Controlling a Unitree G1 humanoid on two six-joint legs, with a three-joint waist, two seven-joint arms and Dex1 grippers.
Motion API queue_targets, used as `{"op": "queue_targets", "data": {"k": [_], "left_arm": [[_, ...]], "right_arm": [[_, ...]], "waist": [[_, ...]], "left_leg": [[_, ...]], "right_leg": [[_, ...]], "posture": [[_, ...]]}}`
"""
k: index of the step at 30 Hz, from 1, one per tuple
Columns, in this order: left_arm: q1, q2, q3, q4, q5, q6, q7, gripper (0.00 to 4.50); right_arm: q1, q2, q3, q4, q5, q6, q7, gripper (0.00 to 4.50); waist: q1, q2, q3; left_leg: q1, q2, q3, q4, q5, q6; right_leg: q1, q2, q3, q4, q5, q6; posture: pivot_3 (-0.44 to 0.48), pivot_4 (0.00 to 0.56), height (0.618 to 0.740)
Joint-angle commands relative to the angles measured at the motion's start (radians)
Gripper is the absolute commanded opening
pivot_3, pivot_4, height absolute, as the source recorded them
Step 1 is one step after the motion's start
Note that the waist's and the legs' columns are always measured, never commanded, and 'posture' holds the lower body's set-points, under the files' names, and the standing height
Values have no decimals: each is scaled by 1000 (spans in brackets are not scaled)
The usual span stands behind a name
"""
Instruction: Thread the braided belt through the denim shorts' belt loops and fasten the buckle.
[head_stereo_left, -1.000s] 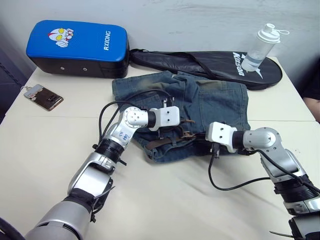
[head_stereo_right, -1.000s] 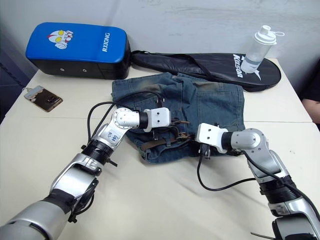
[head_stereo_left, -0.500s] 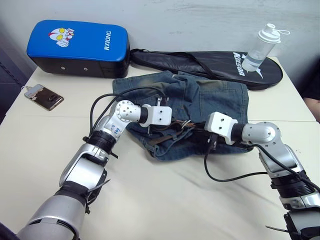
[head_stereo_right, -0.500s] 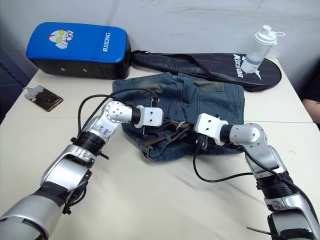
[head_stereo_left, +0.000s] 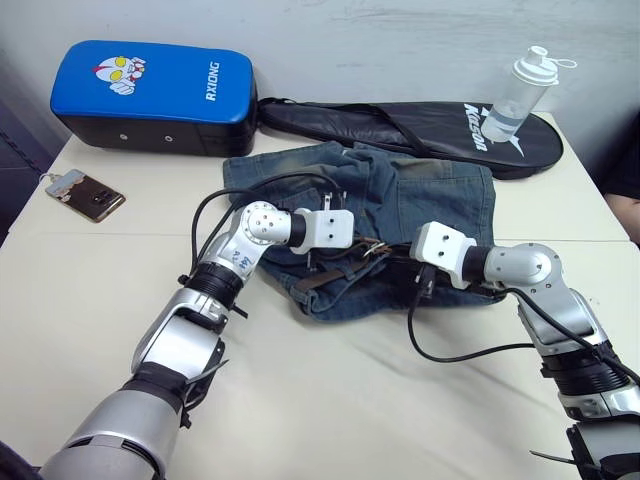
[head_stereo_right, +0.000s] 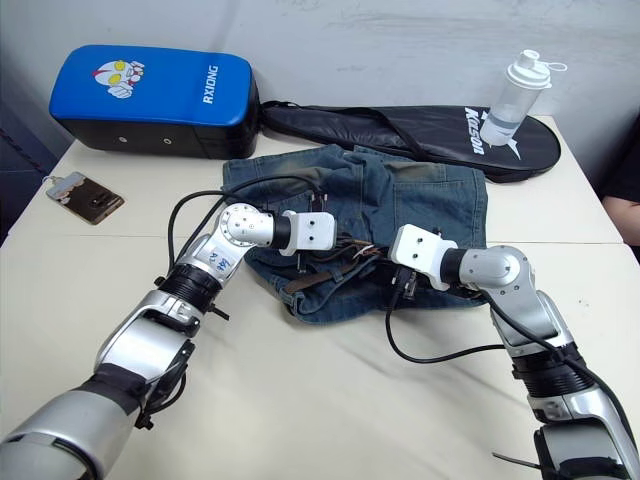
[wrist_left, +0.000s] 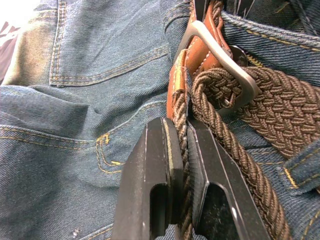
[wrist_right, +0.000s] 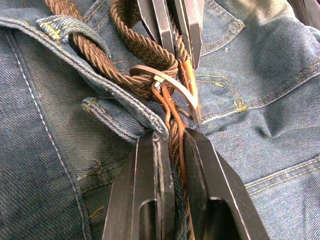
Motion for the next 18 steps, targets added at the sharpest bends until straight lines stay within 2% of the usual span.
{"op": "queue_targets", "data": {"k": [1, 18], "left_arm": [[5, -31, -4, -50, -26, -19, -19, 0], [20, -18, 0, -50, -38, -31, -58, 0]], "right_arm": [[-45, 6, -21, -23, -4, -2, -26, 109], [-56, -6, -3, 36, -44, -37, -14, 108]], "waist": [[0, 0, 0], [0, 0, 0]], "left_leg": [[0, 0, 0, 0, 0, 0], [0, 0, 0, 1, 0, 0]], "right_leg": [[0, 0, 0, 0, 0, 0], [0, 0, 0, 0, 0, 0]], "posture": [[0, 150, 740], [0, 150, 740]]}}
